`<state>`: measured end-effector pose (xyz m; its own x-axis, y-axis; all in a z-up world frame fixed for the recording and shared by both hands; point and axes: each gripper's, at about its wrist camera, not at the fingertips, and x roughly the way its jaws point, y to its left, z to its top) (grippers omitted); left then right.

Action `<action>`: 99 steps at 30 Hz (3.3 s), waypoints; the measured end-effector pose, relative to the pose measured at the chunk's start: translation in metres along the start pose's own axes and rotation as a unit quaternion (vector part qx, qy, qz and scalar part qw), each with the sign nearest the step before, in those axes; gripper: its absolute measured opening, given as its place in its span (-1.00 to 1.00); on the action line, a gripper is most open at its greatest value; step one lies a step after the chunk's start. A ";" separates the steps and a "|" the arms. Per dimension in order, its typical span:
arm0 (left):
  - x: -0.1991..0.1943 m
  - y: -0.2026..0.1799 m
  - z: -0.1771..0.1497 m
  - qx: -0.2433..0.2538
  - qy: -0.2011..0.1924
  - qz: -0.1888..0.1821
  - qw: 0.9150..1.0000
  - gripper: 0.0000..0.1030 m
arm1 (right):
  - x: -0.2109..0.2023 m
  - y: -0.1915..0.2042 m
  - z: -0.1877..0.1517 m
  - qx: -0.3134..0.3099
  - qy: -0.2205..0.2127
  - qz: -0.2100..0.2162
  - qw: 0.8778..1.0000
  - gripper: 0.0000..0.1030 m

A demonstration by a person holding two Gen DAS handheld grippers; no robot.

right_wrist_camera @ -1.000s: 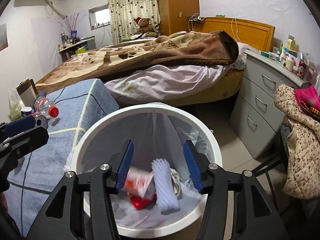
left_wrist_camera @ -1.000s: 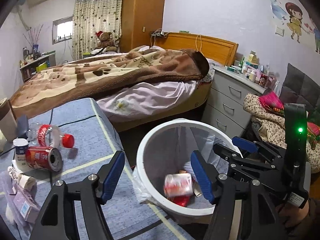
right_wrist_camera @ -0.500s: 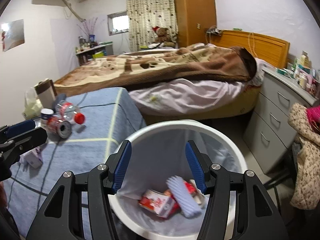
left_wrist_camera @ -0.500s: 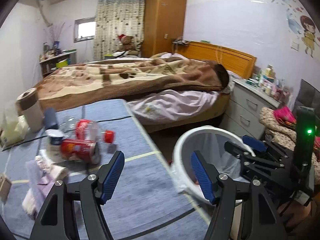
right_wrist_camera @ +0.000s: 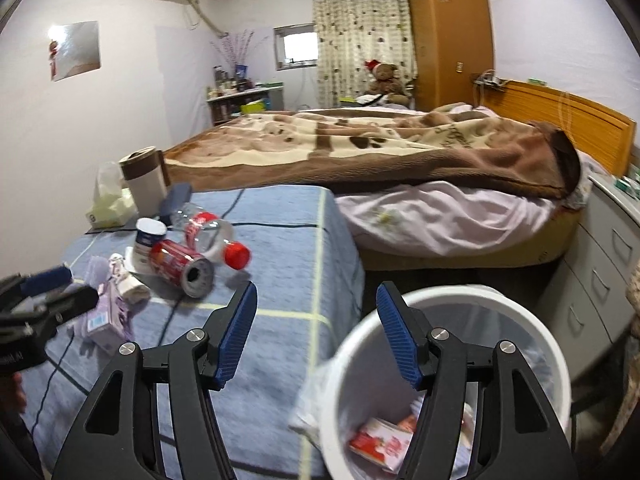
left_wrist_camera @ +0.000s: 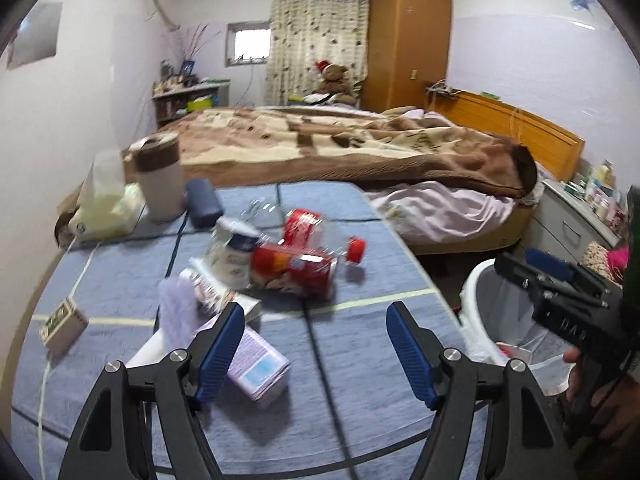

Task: Collect trash
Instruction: 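Move both open tools from the bin back over the bed cover, then grasp the Coca-Cola bottle with the right tool while the left tool grasps the purple milk carton, then carry the Coca-Cola bottle and purple carton over the white wastebasket with both tools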

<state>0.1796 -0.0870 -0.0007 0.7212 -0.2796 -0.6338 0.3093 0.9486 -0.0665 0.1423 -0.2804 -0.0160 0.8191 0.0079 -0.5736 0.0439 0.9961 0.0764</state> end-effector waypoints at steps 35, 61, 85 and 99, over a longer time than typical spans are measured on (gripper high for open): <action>0.060 0.057 -0.028 -0.050 0.099 0.027 0.993 0.59 | 0.107 0.080 0.054 -0.104 0.080 0.125 0.983 0.27; 0.052 0.104 -0.036 -0.064 0.113 0.048 0.990 0.39 | 0.175 0.110 0.059 -0.142 0.208 0.169 0.953 0.37; 0.027 0.097 -0.038 -0.085 0.077 0.029 0.993 0.18 | 0.116 0.073 0.046 -0.051 0.165 0.137 0.975 0.32; -0.006 0.075 -0.055 -0.057 0.066 -0.025 0.996 0.18 | 0.048 0.057 0.021 -0.005 0.111 0.148 0.983 0.32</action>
<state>0.1649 -0.0057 -0.0441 0.6176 -0.3113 -0.7222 0.2647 0.9470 -0.1818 0.1956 -0.2251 -0.0220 0.6503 0.3147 -0.6915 -0.1843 0.9483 0.2583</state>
